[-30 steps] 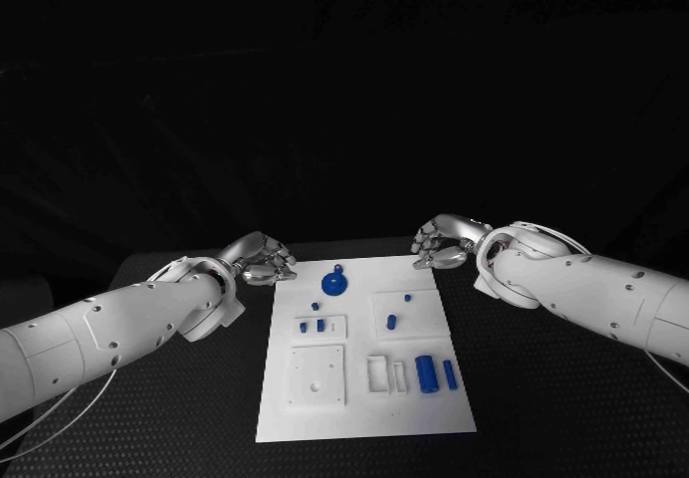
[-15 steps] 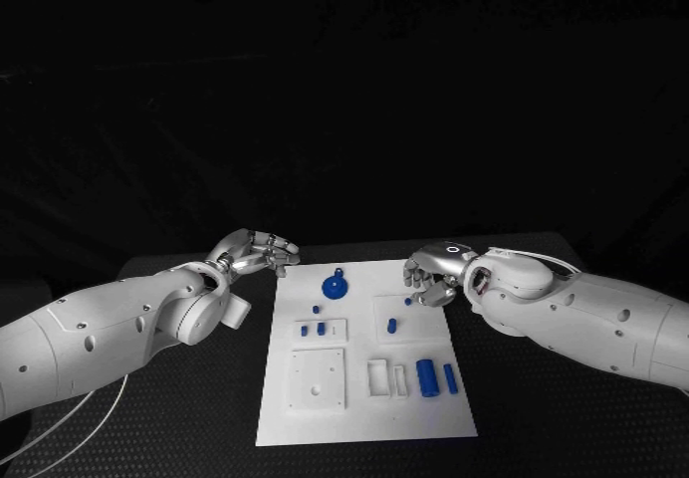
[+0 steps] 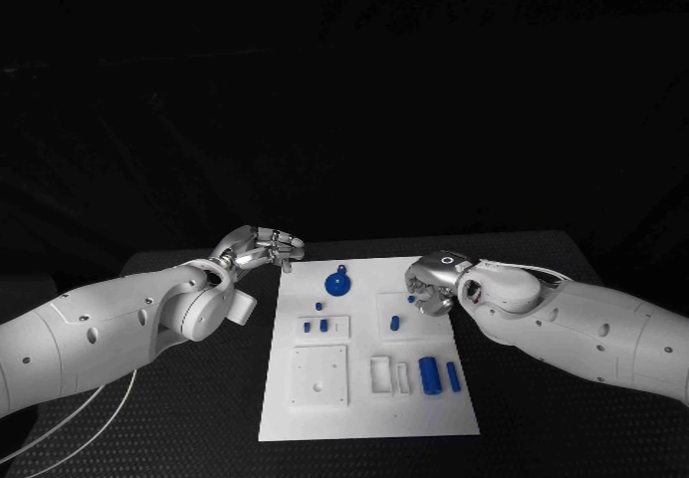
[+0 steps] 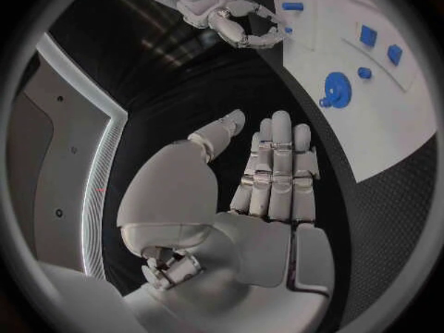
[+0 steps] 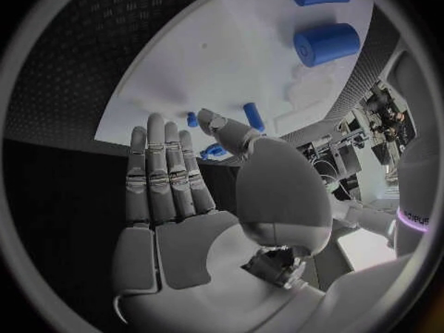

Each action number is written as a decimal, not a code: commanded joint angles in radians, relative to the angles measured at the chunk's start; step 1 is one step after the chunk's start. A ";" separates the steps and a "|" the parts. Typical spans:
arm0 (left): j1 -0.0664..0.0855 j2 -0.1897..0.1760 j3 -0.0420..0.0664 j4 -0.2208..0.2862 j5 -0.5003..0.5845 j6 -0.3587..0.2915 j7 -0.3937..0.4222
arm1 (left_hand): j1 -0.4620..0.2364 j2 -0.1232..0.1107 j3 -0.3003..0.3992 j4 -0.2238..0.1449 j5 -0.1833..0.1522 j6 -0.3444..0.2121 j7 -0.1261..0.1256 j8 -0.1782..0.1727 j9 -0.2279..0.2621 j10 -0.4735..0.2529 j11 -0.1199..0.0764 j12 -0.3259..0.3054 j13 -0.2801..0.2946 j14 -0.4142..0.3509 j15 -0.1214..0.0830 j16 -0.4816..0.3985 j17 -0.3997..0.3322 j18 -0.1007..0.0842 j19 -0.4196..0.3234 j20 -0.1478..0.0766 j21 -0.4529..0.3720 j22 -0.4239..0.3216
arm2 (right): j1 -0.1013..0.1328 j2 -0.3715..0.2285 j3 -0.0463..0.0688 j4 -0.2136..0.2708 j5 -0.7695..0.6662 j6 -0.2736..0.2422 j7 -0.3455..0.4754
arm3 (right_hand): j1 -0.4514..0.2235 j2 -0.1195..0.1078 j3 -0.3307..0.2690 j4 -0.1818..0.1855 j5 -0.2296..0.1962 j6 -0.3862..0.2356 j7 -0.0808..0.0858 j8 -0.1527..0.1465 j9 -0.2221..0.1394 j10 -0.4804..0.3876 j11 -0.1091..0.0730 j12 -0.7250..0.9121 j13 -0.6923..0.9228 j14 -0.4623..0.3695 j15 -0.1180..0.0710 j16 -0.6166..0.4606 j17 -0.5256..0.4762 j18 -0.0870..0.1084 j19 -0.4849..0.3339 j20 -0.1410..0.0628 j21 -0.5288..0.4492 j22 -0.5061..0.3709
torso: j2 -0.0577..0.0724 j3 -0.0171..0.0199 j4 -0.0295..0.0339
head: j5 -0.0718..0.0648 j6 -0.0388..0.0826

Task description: Assemble the parts on the task board

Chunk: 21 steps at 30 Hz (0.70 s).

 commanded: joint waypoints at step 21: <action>0.001 0.000 0.001 0.002 0.040 0.021 0.008 | -0.011 0.003 -0.005 -0.005 0.004 -0.017 0.004 -0.001 0.000 -0.013 0.005 -0.007 -0.005 0.008 0.002 -0.013 0.005 0.005 0.012 0.002 -0.010 -0.001 | -0.018 0.034 -0.002 -0.026 -0.028 0.003 -0.002 | -0.007 0.009 0.015 0.012 -0.007 0.025 -0.008 0.013 0.005 0.046 -0.011 0.006 0.014 0.021 -0.006 -0.006 0.039 0.013 0.019 -0.003 -0.003 0.011 | -0.001 0.0016 -0.0023 | 0.009 -0.015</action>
